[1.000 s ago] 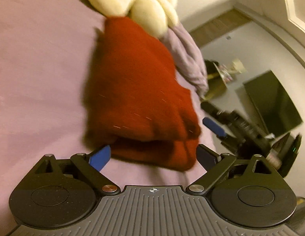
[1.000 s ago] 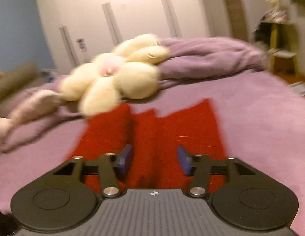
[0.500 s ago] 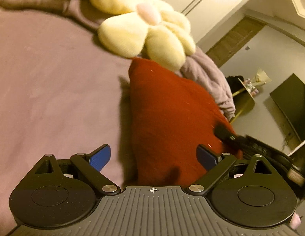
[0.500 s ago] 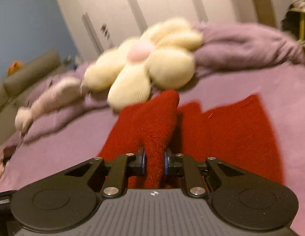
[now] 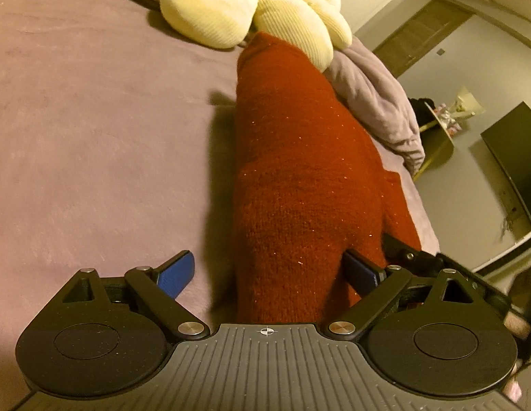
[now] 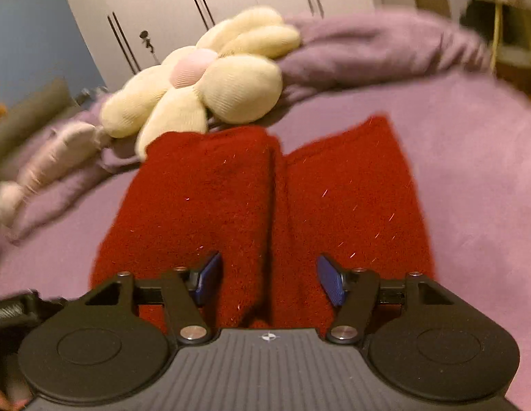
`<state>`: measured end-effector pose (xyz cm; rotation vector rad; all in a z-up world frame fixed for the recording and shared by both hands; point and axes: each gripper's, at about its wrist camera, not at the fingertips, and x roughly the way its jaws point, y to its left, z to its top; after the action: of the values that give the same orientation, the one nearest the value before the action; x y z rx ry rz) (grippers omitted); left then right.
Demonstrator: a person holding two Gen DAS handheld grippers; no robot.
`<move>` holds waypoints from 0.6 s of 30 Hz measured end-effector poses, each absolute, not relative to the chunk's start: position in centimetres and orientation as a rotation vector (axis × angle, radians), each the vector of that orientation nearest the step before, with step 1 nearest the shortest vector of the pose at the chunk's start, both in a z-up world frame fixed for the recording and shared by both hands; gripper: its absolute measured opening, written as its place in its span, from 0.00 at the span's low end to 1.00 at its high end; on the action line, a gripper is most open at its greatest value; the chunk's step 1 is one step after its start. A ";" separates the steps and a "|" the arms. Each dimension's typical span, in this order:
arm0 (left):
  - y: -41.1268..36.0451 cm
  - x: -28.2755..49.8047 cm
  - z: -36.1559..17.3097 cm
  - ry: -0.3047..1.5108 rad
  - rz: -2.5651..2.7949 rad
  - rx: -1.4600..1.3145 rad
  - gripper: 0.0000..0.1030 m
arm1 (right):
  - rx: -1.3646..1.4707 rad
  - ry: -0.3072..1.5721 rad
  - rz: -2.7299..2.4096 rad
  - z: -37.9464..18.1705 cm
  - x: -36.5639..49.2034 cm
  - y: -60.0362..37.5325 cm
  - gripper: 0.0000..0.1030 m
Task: Fold small clothes
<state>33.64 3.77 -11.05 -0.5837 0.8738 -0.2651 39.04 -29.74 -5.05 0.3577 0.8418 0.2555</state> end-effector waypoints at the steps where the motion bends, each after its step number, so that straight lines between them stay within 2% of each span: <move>1: 3.5 33.6 -11.0 0.872 -0.268 -0.584 0.94 | 0.390 0.855 0.260 -5.4 39.5 -30.2 0.60; 3: 3.8 33.6 -11.1 0.872 -0.265 -0.591 0.94 | 0.463 0.865 0.298 -5.7 40.3 -31.0 0.59; 4: 3.8 33.8 -11.1 0.873 -0.266 -0.597 0.94 | 0.489 0.866 0.318 -5.7 40.4 -31.1 0.47; 5: 4.0 33.7 -11.2 0.874 -0.265 -0.604 0.94 | 0.521 0.872 0.357 -5.8 40.6 -31.2 0.39; 6: 4.1 33.8 -11.3 0.876 -0.264 -0.613 0.94 | 0.542 0.881 0.373 -5.9 40.9 -31.1 0.39; 12: 3.7 33.9 -11.3 0.880 -0.271 -0.587 0.95 | 0.734 0.924 0.437 -8.0 42.8 -31.6 0.53; 14: 3.5 33.9 -11.3 0.879 -0.276 -0.572 0.95 | 0.782 0.931 0.482 -8.0 43.4 -31.3 0.70; 15: 3.4 33.9 -11.3 0.878 -0.275 -0.566 0.95 | 0.781 0.939 0.508 -7.9 43.7 -30.7 0.70; 16: 3.3 33.9 -11.3 0.879 -0.273 -0.564 0.95 | 0.749 0.942 0.514 -7.6 43.7 -29.9 0.67; 17: 3.3 33.8 -11.2 0.880 -0.270 -0.562 0.95 | 0.700 0.938 0.506 -7.3 43.6 -29.1 0.52; 18: 3.3 33.7 -11.0 0.882 -0.263 -0.557 0.95 | 0.646 0.930 0.499 -7.0 43.5 -28.3 0.43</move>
<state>33.65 3.27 -11.05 -0.5571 0.8822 -0.2627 43.49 -28.29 -6.96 0.6458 0.9304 0.4990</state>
